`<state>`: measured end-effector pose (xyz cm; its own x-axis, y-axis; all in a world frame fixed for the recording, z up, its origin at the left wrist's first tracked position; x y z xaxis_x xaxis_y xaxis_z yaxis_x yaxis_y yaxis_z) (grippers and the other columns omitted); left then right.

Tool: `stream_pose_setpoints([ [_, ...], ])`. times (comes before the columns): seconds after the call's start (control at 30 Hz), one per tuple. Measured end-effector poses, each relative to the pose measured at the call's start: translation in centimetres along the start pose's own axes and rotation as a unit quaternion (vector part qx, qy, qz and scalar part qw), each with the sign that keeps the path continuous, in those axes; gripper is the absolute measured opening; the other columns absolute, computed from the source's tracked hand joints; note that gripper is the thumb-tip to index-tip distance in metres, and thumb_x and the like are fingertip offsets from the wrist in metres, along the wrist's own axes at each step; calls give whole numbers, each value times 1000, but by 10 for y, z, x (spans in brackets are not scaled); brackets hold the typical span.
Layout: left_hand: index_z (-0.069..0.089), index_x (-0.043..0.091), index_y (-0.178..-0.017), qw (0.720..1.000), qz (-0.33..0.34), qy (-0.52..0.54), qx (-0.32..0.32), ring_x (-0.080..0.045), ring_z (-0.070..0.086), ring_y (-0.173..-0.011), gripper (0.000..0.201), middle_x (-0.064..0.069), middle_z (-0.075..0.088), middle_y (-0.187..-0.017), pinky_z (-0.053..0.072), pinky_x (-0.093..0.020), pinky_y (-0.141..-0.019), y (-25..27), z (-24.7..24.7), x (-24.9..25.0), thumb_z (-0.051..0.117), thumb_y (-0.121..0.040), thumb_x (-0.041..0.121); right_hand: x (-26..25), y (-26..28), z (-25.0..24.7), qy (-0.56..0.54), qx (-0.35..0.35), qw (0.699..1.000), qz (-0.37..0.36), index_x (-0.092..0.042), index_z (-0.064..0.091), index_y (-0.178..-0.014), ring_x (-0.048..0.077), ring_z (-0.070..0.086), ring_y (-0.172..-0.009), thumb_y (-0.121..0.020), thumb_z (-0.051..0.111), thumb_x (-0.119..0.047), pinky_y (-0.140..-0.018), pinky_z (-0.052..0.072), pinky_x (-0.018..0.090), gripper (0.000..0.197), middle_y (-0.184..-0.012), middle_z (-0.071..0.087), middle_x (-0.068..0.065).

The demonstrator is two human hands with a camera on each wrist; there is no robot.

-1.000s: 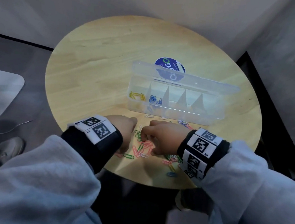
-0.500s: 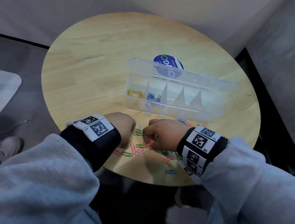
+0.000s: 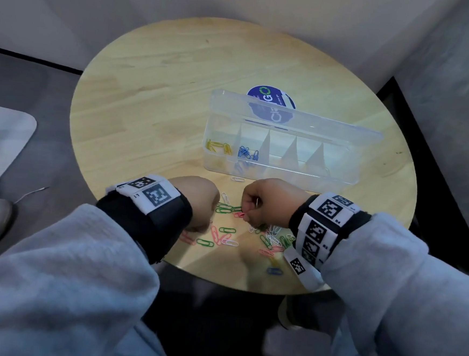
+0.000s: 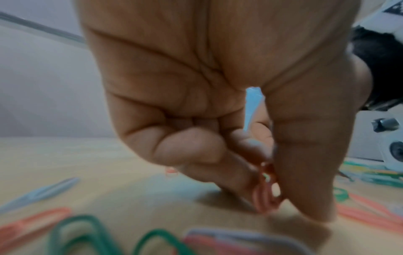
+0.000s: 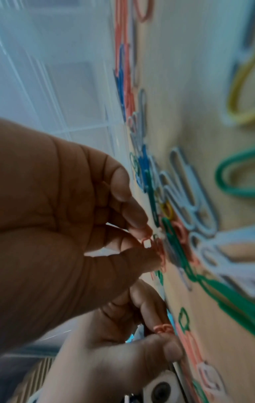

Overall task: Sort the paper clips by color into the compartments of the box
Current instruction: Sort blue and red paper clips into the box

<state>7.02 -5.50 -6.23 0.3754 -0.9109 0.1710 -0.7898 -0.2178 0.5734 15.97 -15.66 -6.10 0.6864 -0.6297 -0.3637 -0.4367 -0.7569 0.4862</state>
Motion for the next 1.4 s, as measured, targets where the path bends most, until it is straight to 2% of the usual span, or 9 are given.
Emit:
stream_pose_setpoints([
  [0.23,62,19,-86,961,36,273,31,-9,54,-60,16,6,61,-66,42,-23,-63,1,-22,-22,73,-77,12,14,-1,-12,-189,47,981,14,-27,60,-78,8,50,-59,-80,67,-8,-66,45,21,21,-66,53,-6],
  [0.47,64,9,-79,823,26,568,-11,-5,62,-46,15,-1,58,-61,53,-12,-50,9,-31,-32,59,-86,-3,19,7,-8,-493,-42,867,54,-5,60,-75,10,61,-48,-91,42,11,-52,54,16,28,-56,61,5],
  [0.63,61,9,-77,735,27,677,-23,-8,61,-46,21,-1,57,-55,52,-14,-46,12,-34,-30,48,-92,2,21,8,-5,-613,-17,786,87,-7,48,-69,17,60,-50,-86,21,10,-44,50,19,36,-65,50,9],
  [0.8,63,5,-86,671,21,740,-33,-11,67,-51,21,-7,61,-68,56,-17,-50,16,-36,-29,43,-94,9,21,9,-6,-607,10,788,103,-9,46,-70,18,53,-49,-89,28,3,-41,45,19,29,-64,47,8],
  [0.93,62,3,-94,689,7,725,-28,-13,71,-60,24,-14,65,-86,59,-19,-57,14,-31,-30,39,-93,-3,18,10,-2,-478,19,871,111,-8,46,-72,19,47,-50,-92,41,1,-39,42,20,22,-61,46,9],
  [1.07,62,6,-89,736,-6,677,-9,-10,66,-55,21,-10,62,-79,56,-18,-54,13,-31,-31,42,-93,-1,14,16,-4,-163,11,982,90,-14,63,-80,6,49,-53,-84,58,-8,-49,39,18,8,-60,55,-9],
  [1.17,60,12,-80,836,-20,548,29,-8,50,-46,12,-3,53,-66,43,-14,-41,11,-31,-33,55,-89,7,9,15,-3,-42,8,996,73,-16,70,-90,3,44,-56,-79,67,-14,-51,34,19,12,-61,49,-11],
  [1.27,63,22,-77,938,-7,345,33,-10,42,-53,6,3,53,-66,34,-21,-51,12,-29,-28,69,-80,23,6,10,-2,-17,20,997,78,-24,65,-89,3,45,-55,-76,72,-22,-50,33,21,15,-63,47,-10],
  [1.4,60,26,-71,982,-14,186,33,-5,46,-60,14,11,52,-66,34,-22,-57,16,-19,-21,74,-73,26,1,5,5,10,17,998,65,-25,61,-97,6,46,-52,-78,69,-22,-47,32,21,21,-56,46,-9],
])
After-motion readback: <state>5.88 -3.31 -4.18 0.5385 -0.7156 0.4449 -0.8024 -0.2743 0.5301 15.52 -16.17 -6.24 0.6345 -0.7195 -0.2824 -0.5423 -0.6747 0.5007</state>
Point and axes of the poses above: each hand's wrist, its own y-axis away from the middle knuckle, its own z-axis out of the palm, x = y × z, the point moved 4 cm from there along -y, towards the middle knuckle
